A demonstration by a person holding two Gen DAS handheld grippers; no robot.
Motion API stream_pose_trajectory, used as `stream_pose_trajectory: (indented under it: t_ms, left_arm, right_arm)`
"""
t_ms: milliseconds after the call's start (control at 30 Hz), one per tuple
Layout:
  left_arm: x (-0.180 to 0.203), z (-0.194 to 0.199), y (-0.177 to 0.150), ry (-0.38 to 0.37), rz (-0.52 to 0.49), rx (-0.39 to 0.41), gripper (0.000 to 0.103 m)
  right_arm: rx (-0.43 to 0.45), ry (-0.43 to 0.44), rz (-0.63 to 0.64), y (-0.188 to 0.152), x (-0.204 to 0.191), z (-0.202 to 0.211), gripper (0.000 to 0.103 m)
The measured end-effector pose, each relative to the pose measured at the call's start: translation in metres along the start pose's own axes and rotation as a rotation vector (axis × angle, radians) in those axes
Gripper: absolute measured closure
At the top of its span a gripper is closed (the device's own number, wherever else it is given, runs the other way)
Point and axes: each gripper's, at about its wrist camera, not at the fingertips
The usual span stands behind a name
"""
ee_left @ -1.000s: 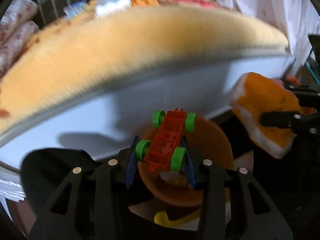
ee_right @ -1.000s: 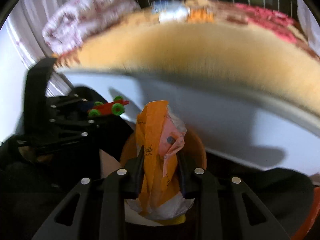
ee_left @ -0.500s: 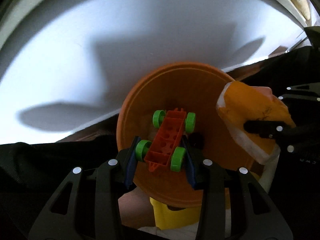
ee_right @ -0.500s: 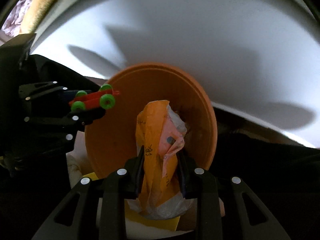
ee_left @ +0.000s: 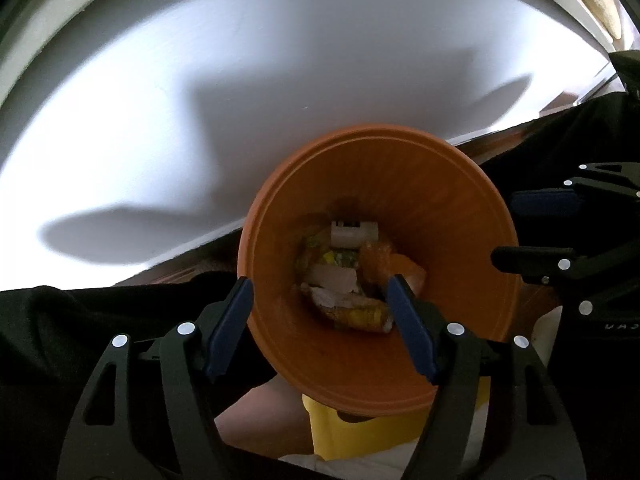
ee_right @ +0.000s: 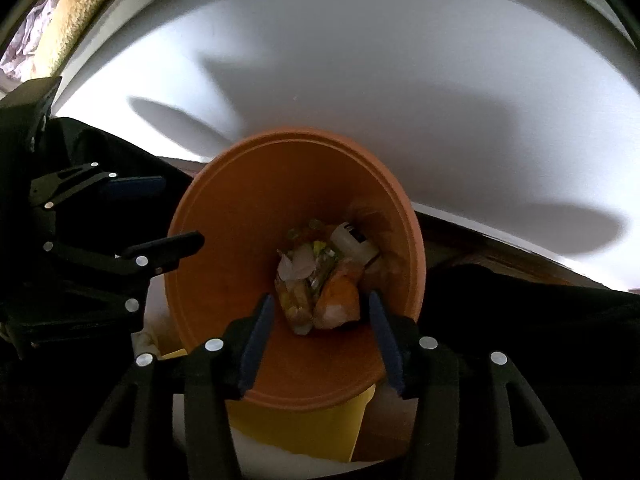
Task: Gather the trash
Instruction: 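Drop the toy car into the orange bucket with the left tool while the right drops the bag, then grasp the yellow toy dinosaur on the bed with the right tool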
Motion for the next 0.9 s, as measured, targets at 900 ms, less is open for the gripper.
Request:
stream_pose_trajectory:
  t_ms: [900]
  left_arm:
    - [-0.034,0.176,-0.018,0.01,0.06,0.476,0.025]
  right_arm:
    - [0.448,0.035,0.186,-0.003,0.0,0.199,0.041]
Point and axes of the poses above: each gripper's, at about its wrist camera, not at the fingertips, and z roughly against the way its jaws point, x to its right, y to its top, and after that the axes turned 13 degrees about -x, right-handed
